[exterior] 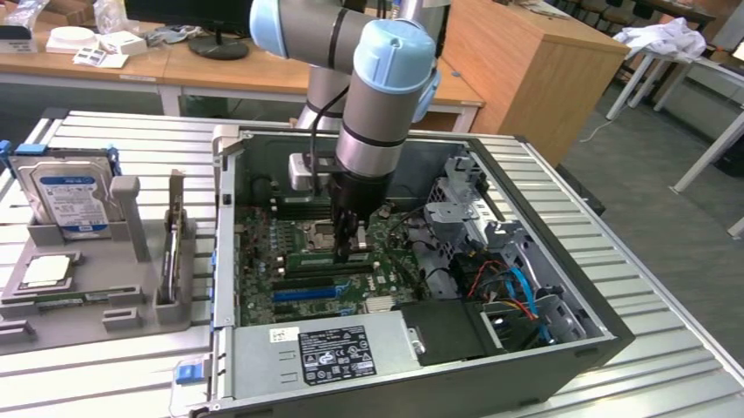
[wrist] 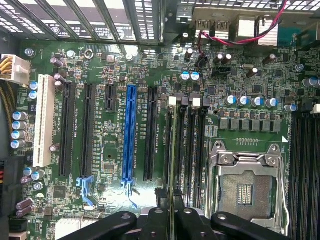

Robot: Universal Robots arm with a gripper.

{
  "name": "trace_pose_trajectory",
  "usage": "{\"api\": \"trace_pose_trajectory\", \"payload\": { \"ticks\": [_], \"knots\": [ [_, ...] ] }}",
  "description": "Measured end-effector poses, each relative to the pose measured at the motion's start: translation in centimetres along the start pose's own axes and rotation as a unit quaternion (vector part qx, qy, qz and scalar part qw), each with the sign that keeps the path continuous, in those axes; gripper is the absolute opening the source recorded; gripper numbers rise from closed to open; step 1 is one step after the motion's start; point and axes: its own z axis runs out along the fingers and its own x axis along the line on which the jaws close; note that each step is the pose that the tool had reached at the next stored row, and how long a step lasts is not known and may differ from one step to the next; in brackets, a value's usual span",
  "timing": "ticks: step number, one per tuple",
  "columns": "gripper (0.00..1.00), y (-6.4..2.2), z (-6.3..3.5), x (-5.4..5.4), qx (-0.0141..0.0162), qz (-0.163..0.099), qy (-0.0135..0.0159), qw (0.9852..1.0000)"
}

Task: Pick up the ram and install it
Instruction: 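Insert the ram into the slot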

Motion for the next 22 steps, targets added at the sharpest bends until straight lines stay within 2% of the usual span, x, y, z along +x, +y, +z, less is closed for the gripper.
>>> {"api": "trace_pose_trajectory", "payload": {
  "ticks": [22],
  "knots": [
    [0.14,-0.01,0.27,0.06,0.0000,0.000,0.0000,1.0000]
  ]
}}
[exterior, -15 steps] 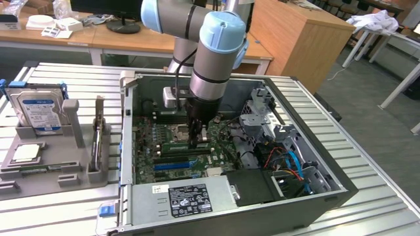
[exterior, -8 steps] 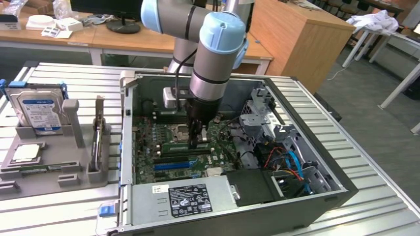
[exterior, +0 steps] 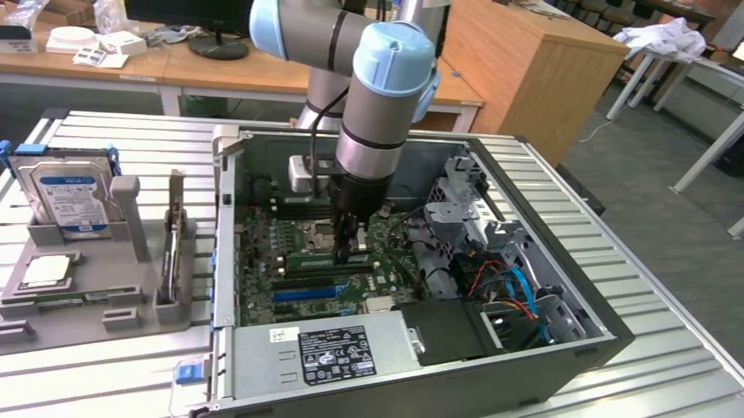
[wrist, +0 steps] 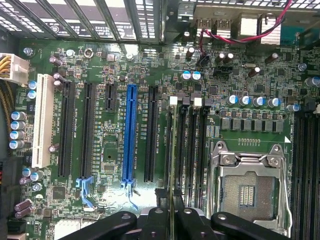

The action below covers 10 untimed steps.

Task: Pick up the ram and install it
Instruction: 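Insert the ram into the slot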

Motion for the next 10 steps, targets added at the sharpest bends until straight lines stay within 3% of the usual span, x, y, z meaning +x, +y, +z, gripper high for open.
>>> {"api": "trace_pose_trajectory", "payload": {
  "ticks": [10],
  "knots": [
    [0.14,-0.01,0.10,0.00,0.0000,0.000,-0.0001,1.0000]
  ]
}}
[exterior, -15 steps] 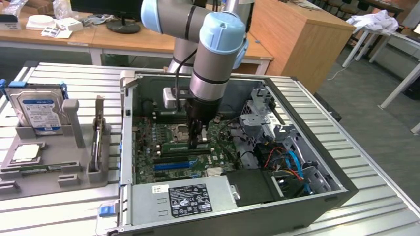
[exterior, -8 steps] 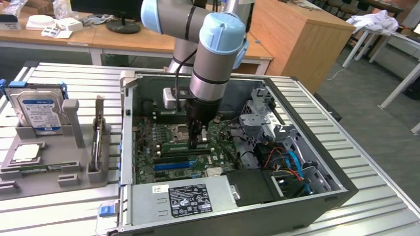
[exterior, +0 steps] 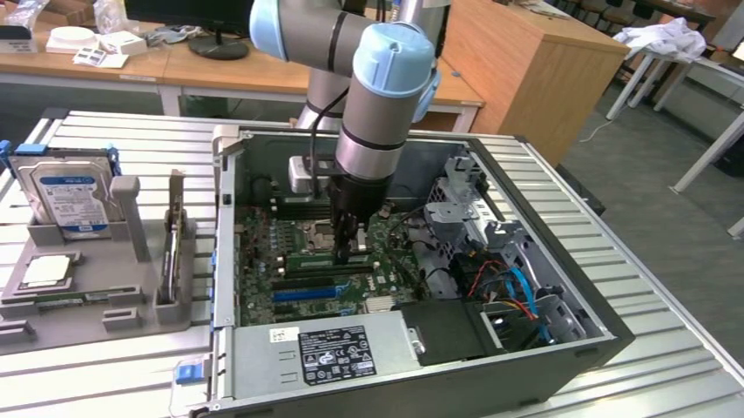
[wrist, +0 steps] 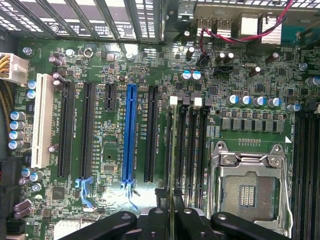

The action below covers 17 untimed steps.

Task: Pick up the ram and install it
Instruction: 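Insert the ram into the slot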

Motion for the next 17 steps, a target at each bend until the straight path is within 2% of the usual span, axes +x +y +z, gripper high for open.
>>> {"api": "trace_pose_trajectory", "payload": {
  "ticks": [17],
  "knots": [
    [0.14,-0.01,0.06,-0.10,0.0000,-0.003,0.0001,1.0000]
  ]
}}
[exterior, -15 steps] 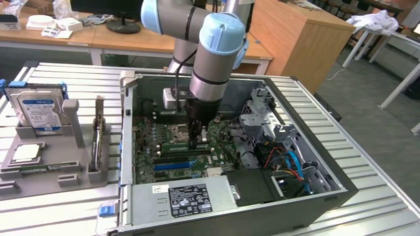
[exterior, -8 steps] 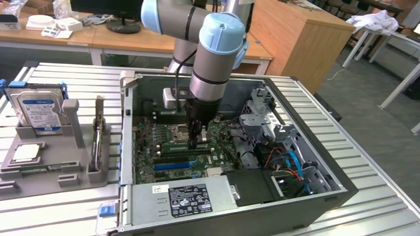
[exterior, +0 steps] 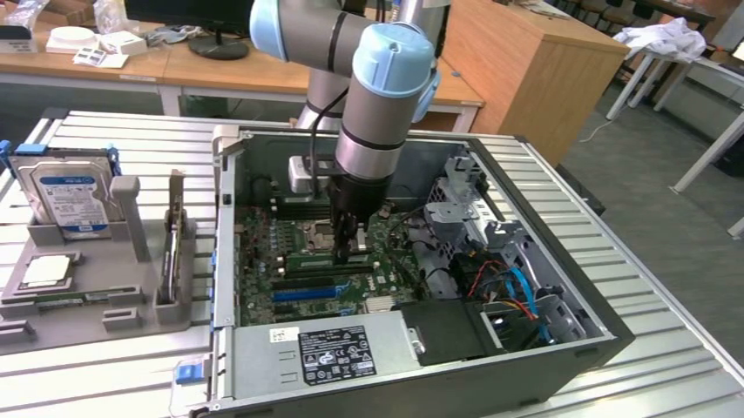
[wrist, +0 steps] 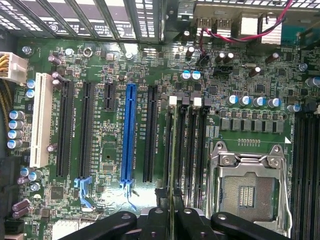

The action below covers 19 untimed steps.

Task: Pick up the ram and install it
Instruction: 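Insert the ram into the slot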

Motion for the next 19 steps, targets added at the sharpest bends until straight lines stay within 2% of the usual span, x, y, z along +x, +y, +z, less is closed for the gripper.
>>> {"api": "trace_pose_trajectory", "payload": {
  "ticks": [19],
  "knots": [
    [0.14,0.07,0.09,0.00,0.0000,-0.002,0.0002,1.0000]
  ]
}}
